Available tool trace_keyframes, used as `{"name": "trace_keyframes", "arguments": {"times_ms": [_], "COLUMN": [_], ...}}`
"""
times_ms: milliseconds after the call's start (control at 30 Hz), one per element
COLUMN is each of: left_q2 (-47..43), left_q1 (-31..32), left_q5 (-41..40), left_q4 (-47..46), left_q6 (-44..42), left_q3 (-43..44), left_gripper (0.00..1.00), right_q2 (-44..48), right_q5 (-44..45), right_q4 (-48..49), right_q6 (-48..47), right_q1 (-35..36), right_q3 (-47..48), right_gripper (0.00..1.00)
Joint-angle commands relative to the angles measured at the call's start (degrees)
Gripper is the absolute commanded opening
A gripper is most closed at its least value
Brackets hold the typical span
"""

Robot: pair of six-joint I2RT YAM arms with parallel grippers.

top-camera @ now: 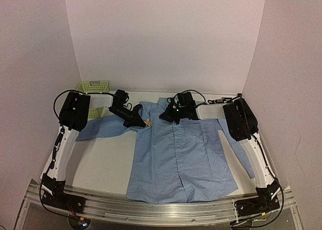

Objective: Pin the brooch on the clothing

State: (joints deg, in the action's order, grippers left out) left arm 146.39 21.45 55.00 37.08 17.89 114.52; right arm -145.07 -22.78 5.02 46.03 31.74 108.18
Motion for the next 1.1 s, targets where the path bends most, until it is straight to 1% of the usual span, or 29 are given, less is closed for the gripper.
{"name": "trace_keyframes", "arguments": {"times_ms": [0, 200, 333, 667, 1067], "left_q2": [0.5, 0.5, 0.7, 1.4, 1.9], "left_q1": [0.5, 0.5, 0.5, 0.7, 0.9], "left_q5": [-3.1, -2.9, -2.7, -3.0, -4.2], "left_q4": [0.9, 1.1, 1.2, 1.8, 2.8], "left_q6": [-1.7, -1.8, -1.8, -2.5, -3.9], "left_q3": [1.4, 1.1, 1.1, 1.6, 2.2], "left_gripper": [0.00, 0.00, 0.00, 0.00, 0.00], "right_q2": [-2.4, -2.4, -1.7, -6.0, -6.0], "right_q5": [-3.3, -4.0, -2.9, -1.9, -0.5], "right_q4": [-0.5, -0.4, -0.3, -0.4, -0.4], "right_q6": [0.2, 0.3, -0.3, -0.1, -3.2], "right_q1": [2.6, 3.8, 4.2, 4.2, 4.8], "right_q3": [4.1, 4.4, 4.9, 8.3, 11.0], "right_gripper": [0.00, 0.00, 0.00, 0.00, 0.00]}}
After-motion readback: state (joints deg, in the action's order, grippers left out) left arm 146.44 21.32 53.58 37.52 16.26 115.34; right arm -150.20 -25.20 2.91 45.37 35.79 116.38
